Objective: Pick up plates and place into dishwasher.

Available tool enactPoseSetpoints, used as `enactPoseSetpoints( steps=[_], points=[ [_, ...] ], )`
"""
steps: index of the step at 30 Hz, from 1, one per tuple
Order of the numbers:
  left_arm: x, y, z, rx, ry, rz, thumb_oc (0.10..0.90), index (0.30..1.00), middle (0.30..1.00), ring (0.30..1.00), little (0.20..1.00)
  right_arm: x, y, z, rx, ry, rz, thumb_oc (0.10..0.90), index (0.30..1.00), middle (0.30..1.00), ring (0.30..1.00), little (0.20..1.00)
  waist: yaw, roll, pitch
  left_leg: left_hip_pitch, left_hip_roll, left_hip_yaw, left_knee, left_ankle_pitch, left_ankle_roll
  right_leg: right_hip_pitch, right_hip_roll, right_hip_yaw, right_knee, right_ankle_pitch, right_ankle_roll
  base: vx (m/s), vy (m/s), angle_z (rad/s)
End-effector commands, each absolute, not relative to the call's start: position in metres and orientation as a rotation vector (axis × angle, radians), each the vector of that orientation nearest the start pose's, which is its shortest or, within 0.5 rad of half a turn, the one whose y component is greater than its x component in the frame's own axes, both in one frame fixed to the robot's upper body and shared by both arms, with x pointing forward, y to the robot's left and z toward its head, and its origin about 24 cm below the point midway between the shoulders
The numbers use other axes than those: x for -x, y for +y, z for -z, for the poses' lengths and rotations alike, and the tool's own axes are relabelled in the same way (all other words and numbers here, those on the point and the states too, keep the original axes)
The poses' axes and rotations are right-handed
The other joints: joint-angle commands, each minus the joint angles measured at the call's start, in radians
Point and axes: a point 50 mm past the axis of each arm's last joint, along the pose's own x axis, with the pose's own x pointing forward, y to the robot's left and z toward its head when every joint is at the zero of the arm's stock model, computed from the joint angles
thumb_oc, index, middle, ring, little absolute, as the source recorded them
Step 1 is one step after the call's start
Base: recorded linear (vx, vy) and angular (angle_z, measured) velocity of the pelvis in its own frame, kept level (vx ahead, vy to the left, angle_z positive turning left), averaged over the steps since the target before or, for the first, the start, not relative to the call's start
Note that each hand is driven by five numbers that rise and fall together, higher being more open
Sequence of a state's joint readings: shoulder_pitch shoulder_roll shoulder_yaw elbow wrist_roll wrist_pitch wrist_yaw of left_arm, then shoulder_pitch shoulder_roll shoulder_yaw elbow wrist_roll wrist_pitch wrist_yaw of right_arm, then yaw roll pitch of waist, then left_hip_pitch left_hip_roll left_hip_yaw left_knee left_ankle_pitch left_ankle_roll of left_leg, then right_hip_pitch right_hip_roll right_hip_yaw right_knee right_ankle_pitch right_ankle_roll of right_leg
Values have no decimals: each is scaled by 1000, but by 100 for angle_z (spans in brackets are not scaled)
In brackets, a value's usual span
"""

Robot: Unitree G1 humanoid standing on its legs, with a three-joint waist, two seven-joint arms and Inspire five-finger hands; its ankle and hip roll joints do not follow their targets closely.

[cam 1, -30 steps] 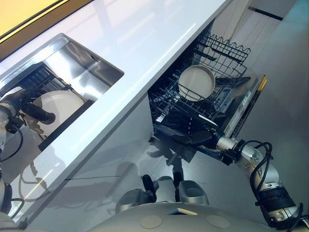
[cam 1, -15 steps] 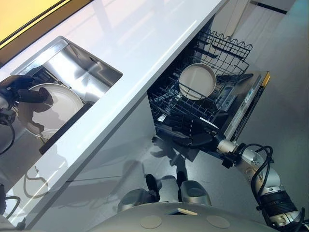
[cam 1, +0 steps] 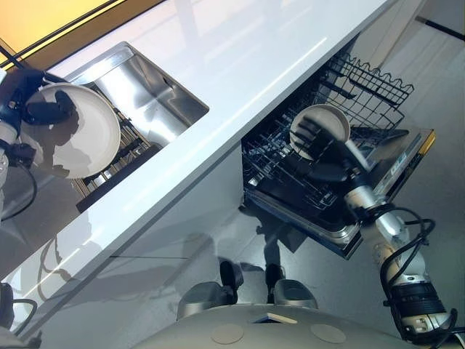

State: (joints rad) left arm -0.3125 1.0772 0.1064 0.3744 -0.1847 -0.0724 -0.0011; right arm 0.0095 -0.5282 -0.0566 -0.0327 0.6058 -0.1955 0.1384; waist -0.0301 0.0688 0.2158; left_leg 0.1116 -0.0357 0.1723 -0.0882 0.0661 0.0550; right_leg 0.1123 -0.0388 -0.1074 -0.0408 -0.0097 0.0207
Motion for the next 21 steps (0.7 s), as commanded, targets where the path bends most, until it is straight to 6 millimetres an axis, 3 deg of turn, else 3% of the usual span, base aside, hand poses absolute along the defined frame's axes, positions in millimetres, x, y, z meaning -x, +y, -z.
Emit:
enactPoseSetpoints(
  steps=[1, 4, 7, 12, 21],
  points=[
    [-259, 361, -296, -934, -601, -523, 100, 300, 300, 300, 200, -239, -235, -191, 26, -789, -105, 800, 900, 900, 900, 900, -8, 14, -128, 28, -30, -44, 19, -129, -13, -45, 16, -31, 78, -72, 65, -15, -109, 15],
    [-253, 340, -304, -994, -741, -523, 100, 300, 300, 300, 200, -234, -227, -209, 79, -903, -134, 800, 900, 900, 900, 900, 4, 10, -135, 32, -28, -55, 21, -129, -18, -31, 24, -41, 75, -79, 55, -12, -100, 17],
    [-251, 314, -307, -1008, -864, -473, 100, 300, 300, 300, 200, -237, -208, -218, 39, -903, -303, 800, 900, 900, 900, 900, 18, 5, -141, 31, -25, -72, 28, -128, -24, -22, 31, -49, 81, -89, 43, -10, -90, 14],
    [-252, 274, -308, -1036, -1036, -376, 100, 300, 300, 300, 200, -247, -168, -220, -76, -814, -580, 800, 900, 900, 900, 900, 36, -6, -150, 27, -22, -93, 38, -124, -33, -9, 38, -67, 87, -101, 27, -11, -78, 15],
    [-241, 214, -298, -1078, -1464, -440, 100, 300, 300, 300, 200, -254, -121, -221, -370, -719, -755, 800, 900, 900, 900, 900, 62, -33, -165, 33, -18, -120, 26, -111, -45, 14, 44, -90, 85, -113, 11, 17, -73, 14]
  ],
)
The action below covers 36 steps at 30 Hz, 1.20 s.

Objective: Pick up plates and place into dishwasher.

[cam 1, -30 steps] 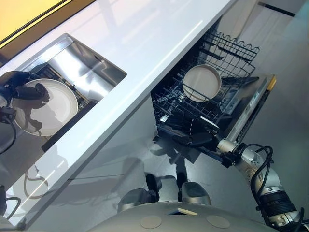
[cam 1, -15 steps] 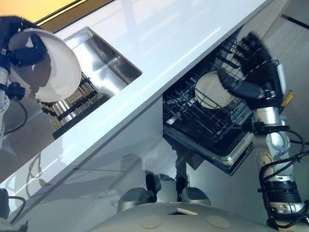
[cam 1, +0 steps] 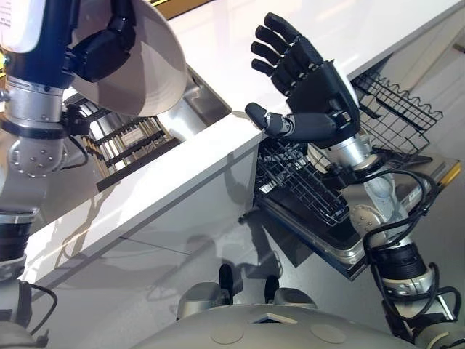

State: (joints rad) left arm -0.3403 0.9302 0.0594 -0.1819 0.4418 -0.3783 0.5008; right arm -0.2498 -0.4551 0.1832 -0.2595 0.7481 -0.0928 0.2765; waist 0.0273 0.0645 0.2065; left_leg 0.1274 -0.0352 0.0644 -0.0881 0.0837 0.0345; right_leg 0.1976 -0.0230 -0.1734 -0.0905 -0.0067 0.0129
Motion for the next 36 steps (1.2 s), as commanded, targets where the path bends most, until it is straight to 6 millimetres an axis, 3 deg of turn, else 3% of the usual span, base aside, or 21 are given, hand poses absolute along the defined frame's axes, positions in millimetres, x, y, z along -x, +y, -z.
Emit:
enactPoseSetpoints(
  steps=[1, 12, 20, 21, 22, 23, 24, 34, 35, 36],
  points=[
    [-239, 207, -295, -1029, -1512, -450, 100, 300, 300, 300, 200, -253, -117, -222, -391, -730, -747, 800, 900, 900, 900, 900, 6, -32, -158, 18, -19, -16, 23, -126, -25, -70, 29, -26, 133, -115, 18, 22, -47, 12],
    [-238, 175, -263, -819, -1526, -410, 100, 300, 300, 300, 200, -252, -100, -212, -480, -679, -690, 800, 900, 900, 900, 900, -2, -38, -155, 22, -15, -17, 20, -123, -27, -68, 39, -23, 135, -116, 15, 11, -14, 1],
    [-240, 149, -246, -683, -1464, -244, 100, 300, 300, 300, 200, -253, -93, -205, -478, -654, -644, 800, 900, 900, 900, 900, -10, -40, -142, 26, -13, -16, 20, -120, -28, -62, 44, -24, 134, -115, 15, 33, -23, 0],
    [-238, 146, -242, -662, -1453, -215, 100, 300, 300, 300, 200, -254, -93, -203, -478, -640, -633, 243, 422, 422, 422, 343, -10, -40, -139, 25, -13, -16, 22, -120, -28, -61, 44, -24, 133, -115, 14, 32, -24, -1],
    [-238, 145, -241, -652, -1448, -204, 100, 300, 300, 300, 200, -255, -92, -202, -477, -634, -628, 171, 361, 361, 361, 271, -10, -40, -139, 25, -13, -16, 22, -120, -28, -61, 44, -24, 133, -116, 13, 30, -21, -1],
    [-237, 143, -239, -634, -1440, -185, 100, 300, 300, 300, 200, -255, -93, -200, -476, -627, -614, 166, 356, 356, 356, 266, -9, -41, -137, 26, -12, -16, 22, -120, -28, -60, 45, -24, 133, -116, 14, 31, -15, 0],
    [-235, 140, -236, -613, -1437, -167, 100, 300, 300, 300, 200, -255, -94, -196, -475, -616, -595, 100, 300, 300, 300, 200, -10, -40, -135, 25, -11, -17, 20, -119, -29, -60, 45, -24, 133, -116, 13, 0, 0, 0],
    [-229, 136, -231, -509, -1389, -102, 100, 300, 300, 300, 200, -259, -110, -183, -441, -611, -441, 100, 300, 300, 300, 200, -12, -36, -124, 23, -6, -25, 17, -110, -34, -56, 44, -31, 134, -118, 12, 0, 0, 0],
    [-229, 137, -230, -493, -1378, -102, 229, 411, 411, 411, 329, -259, -112, -184, -415, -632, -414, 100, 300, 300, 300, 200, -12, -36, -123, 23, -6, -26, 17, -110, -34, -56, 44, -32, 134, -119, 12, 1, 4, 4],
    [-229, 139, -229, -468, -1365, -107, 800, 900, 900, 900, 900, -259, -116, -185, -391, -651, -386, 100, 300, 300, 300, 200, -12, -35, -122, 23, -5, -27, 17, -109, -35, -55, 44, -32, 135, -120, 12, 0, 0, 0]
  ],
)
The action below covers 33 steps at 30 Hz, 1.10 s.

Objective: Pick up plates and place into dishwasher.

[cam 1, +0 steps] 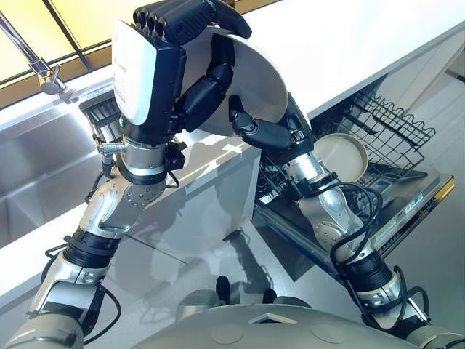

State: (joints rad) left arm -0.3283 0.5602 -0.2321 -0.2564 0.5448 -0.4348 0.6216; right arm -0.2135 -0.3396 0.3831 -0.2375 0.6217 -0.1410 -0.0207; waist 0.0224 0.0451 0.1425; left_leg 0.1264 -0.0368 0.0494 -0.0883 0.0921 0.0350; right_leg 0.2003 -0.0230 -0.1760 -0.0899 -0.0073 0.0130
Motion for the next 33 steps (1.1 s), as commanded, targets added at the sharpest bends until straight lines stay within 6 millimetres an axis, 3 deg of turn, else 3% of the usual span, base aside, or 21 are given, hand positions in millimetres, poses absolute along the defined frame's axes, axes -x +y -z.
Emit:
enactPoseSetpoints(
  steps=[1, 9, 12, 14, 19, 22, 27, 33],
  points=[
    [-229, 141, -228, -447, -1354, -111, 800, 900, 900, 900, 900, -259, -119, -186, -376, -663, -367, 100, 300, 300, 300, 200, -7, -15, -58, 24, -4, -13, 16, -117, -34, -58, 44, -28, 135, -120, 11, 0, 0, 0],
    [-238, 162, -224, -326, -1128, -83, 800, 900, 900, 900, 900, -258, -152, -197, -260, -790, -150, 100, 300, 300, 300, 200, 2, -11, -57, 23, -3, -26, 13, -115, -38, -54, 38, -35, 136, -124, 12, -6, 9, 3],
    [-246, 180, -213, -489, -993, -126, 800, 900, 900, 900, 900, -253, -180, -205, -189, -870, 0, 100, 300, 300, 300, 200, 7, -8, -57, 27, -4, -24, 10, -117, -36, -50, 34, -43, 130, -122, 16, -13, 20, 11],
    [-250, 203, -208, -576, -905, -186, 800, 900, 900, 900, 900, -249, -203, -212, -121, -929, 118, 100, 300, 300, 300, 200, 12, -5, -59, 28, -5, -24, 10, -118, -35, -47, 32, -47, 123, -120, 18, -11, 22, 9],
    [-253, 249, -193, -597, -708, -269, 800, 900, 900, 900, 900, -244, -244, -218, 47, -990, 407, 100, 300, 300, 300, 200, 23, -4, -63, 31, -8, -26, 11, -123, -33, -41, 28, -49, 112, -116, 21, -2, 4, 1],
    [-251, 274, -180, -579, -595, -326, 800, 900, 900, 900, 900, -246, -276, -210, 198, -906, 611, 100, 300, 300, 300, 200, 28, -7, -65, 33, -11, -28, 9, -125, -31, -37, 26, -47, 104, -113, 24, 0, 0, 0],
    [-248, 301, -164, -593, -469, -392, 800, 900, 900, 900, 900, -244, -328, -181, 265, -644, 832, 100, 300, 300, 300, 200, 27, -10, -68, 35, -11, -25, 5, -126, -32, -35, 22, -50, 97, -108, 31, 32, 13, 1],
    [-248, 312, -152, -603, -391, -431, 800, 900, 900, 900, 900, -247, -348, -136, 374, -339, 832, 100, 300, 300, 300, 200, 24, -5, -56, 36, -11, -24, 3, -121, -32, -39, 14, -51, 100, -101, 34, 50, 38, 1]
  ],
)
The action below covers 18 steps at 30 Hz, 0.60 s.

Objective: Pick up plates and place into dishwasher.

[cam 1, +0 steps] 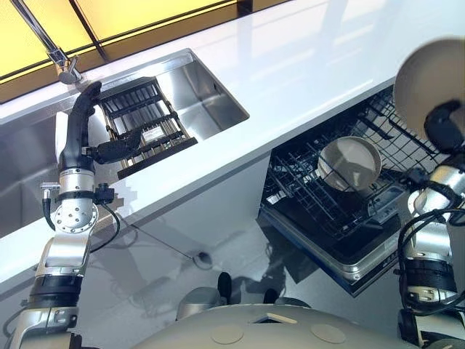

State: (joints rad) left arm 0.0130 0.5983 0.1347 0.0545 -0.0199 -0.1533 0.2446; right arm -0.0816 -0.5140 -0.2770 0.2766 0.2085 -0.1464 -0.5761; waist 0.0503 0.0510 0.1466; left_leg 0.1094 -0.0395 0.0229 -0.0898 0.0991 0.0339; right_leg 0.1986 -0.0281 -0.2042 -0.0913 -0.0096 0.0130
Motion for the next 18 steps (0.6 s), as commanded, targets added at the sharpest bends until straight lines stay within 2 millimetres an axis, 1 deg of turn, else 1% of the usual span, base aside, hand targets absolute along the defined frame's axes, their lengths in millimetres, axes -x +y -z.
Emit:
enactPoseSetpoints(
  steps=[1, 2, 5, 6, 8, 9, 11, 13, 18],
  points=[
    [-248, 313, -150, -604, -378, -431, 800, 900, 900, 900, 900, -248, -348, -128, 399, -302, 816, 100, 300, 300, 300, 200, -3, -9, -57, 53, -8, 2, 5, -128, -31, -39, 16, -24, 104, -99, 34, 67, 46, 0],
    [-248, 314, -149, -605, -371, -432, 800, 900, 900, 900, 900, -249, -347, -122, 424, -270, 799, 100, 300, 300, 300, 200, -3, -7, -54, 53, -9, 2, 5, -128, -31, -40, 15, -26, 106, -99, 34, 59, 41, -1],
    [-249, 314, -147, -605, -365, -435, 800, 900, 900, 900, 900, -252, -346, -114, 494, -221, 769, 100, 300, 300, 300, 200, -1, -3, -45, 49, -10, -1, 6, -125, -30, -46, 10, -27, 111, -98, 35, 42, 42, -1],
    [-250, 313, -145, -604, -361, -434, 800, 900, 900, 900, 900, -253, -346, -111, 547, -188, 747, 100, 300, 300, 300, 200, 1, 0, -38, 45, -11, -2, 7, -123, -32, -51, 6, -28, 116, -98, 36, 35, 64, -1],
    [-252, 310, -145, -601, -366, -437, 800, 900, 900, 900, 900, -257, -347, -108, 606, -157, 723, 100, 300, 300, 300, 200, 3, 6, -27, 36, -12, -6, 8, -119, -33, -63, 1, -29, 123, -97, 37, -7, 92, 1],
    [-254, 307, -147, -596, -378, -438, 800, 900, 900, 900, 900, -262, -348, -112, 649, -145, 711, 100, 300, 300, 300, 200, 7, 14, -11, 20, -14, -11, 12, -114, -35, -80, -4, -28, 131, -95, 37, -70, 121, 4],
    [-257, 305, -150, -589, -393, -439, 800, 900, 900, 900, 900, -268, -349, -117, 678, -146, 703, 100, 300, 300, 300, 200, 11, 22, 5, 1, -17, -16, 15, -108, -37, -101, -8, -26, 140, -92, 36, -89, 100, 8],
    [-260, 304, -157, -584, -422, -442, 800, 900, 900, 900, 900, -278, -346, -128, 712, -165, 696, 100, 300, 300, 300, 200, 15, 31, 32, -29, -20, -23, 23, -101, -38, -133, -12, -20, 151, -89, 35, -138, 78, 15],
    [-268, 303, -183, -577, -519, -463, 800, 900, 900, 900, 900, -307, -327, -162, 801, -248, 678, 100, 300, 300, 300, 200, 24, 51, 118, -108, -28, -37, 44, -83, -36, -210, -14, -9, 178, -82, 28, -187, 55, 17]
  ],
)
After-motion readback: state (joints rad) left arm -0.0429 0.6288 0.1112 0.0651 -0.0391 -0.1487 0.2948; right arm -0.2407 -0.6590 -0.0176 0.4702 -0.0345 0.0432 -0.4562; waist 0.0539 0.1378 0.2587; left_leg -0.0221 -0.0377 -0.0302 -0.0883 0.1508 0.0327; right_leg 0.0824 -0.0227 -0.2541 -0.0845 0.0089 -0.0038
